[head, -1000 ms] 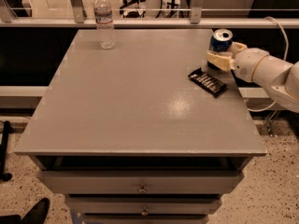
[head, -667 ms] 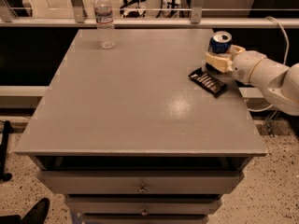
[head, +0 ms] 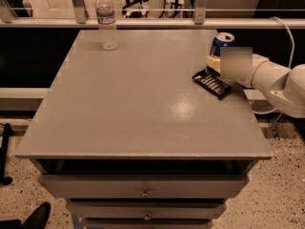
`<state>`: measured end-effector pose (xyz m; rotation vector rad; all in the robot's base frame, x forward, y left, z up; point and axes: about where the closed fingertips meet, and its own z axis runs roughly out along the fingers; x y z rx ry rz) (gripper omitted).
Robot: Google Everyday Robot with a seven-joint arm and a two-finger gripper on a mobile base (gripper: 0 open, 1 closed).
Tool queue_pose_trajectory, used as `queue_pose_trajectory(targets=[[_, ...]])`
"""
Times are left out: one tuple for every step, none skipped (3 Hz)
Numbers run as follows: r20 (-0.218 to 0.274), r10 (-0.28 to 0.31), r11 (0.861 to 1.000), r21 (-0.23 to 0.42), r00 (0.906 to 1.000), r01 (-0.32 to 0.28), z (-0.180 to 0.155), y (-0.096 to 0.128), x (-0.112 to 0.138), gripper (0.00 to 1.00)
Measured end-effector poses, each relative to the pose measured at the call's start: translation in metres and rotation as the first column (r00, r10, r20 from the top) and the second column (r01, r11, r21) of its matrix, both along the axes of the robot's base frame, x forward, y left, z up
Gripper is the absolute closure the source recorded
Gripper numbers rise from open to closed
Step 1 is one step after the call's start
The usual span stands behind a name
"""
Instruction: Move pepsi can near rxbar chocolate
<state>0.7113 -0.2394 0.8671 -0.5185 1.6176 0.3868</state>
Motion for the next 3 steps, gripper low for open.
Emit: queue_pose_trajectory(targets=[[-0.035,0.001,1.000,-0.001,0.9994,-0.001,0.000,0.002,-0.009,0.00],[0.012,0.055,0.998,-0.028,0.9984,-0.054,0.037,-0.003,-0.041,0.00],[0.087,0.107,0.992,-0.073,0.9904,-0.101,0.082,-0.022,-0.084,0.00]])
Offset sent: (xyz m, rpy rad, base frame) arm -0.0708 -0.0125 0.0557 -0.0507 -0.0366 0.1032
